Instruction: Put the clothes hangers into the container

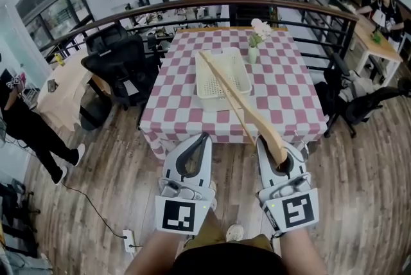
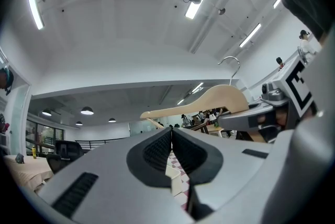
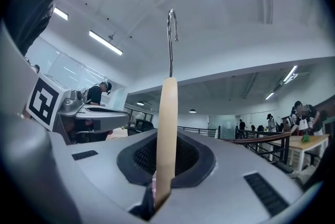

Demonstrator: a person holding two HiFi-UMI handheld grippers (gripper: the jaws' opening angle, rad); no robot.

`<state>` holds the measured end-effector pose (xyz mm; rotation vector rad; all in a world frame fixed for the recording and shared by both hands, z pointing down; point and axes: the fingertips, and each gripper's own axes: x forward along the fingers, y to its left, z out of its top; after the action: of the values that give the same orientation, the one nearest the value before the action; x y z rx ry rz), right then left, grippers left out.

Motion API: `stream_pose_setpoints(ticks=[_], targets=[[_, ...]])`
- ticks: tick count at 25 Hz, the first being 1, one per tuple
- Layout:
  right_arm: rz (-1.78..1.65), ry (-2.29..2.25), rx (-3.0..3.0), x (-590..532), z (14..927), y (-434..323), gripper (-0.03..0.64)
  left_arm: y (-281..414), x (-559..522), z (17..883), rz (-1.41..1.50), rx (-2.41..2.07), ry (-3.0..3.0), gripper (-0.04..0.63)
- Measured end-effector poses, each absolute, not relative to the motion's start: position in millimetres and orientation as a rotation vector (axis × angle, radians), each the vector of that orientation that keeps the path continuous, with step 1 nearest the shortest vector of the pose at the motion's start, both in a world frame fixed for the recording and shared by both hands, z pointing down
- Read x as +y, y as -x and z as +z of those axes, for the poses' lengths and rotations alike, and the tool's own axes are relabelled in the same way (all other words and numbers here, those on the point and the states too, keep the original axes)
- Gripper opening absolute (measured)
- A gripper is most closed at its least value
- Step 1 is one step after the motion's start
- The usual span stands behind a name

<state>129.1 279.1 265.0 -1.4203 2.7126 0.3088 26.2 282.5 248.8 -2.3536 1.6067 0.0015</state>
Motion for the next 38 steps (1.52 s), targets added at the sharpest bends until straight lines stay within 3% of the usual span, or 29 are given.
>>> stream_pose_setpoints(ticks=[38], targets=[[0.251,1.52,2.734,58.7,279.5,-72.0,0.034,37.5,56.3,266.6,0.009,1.552,2.482,0.009]])
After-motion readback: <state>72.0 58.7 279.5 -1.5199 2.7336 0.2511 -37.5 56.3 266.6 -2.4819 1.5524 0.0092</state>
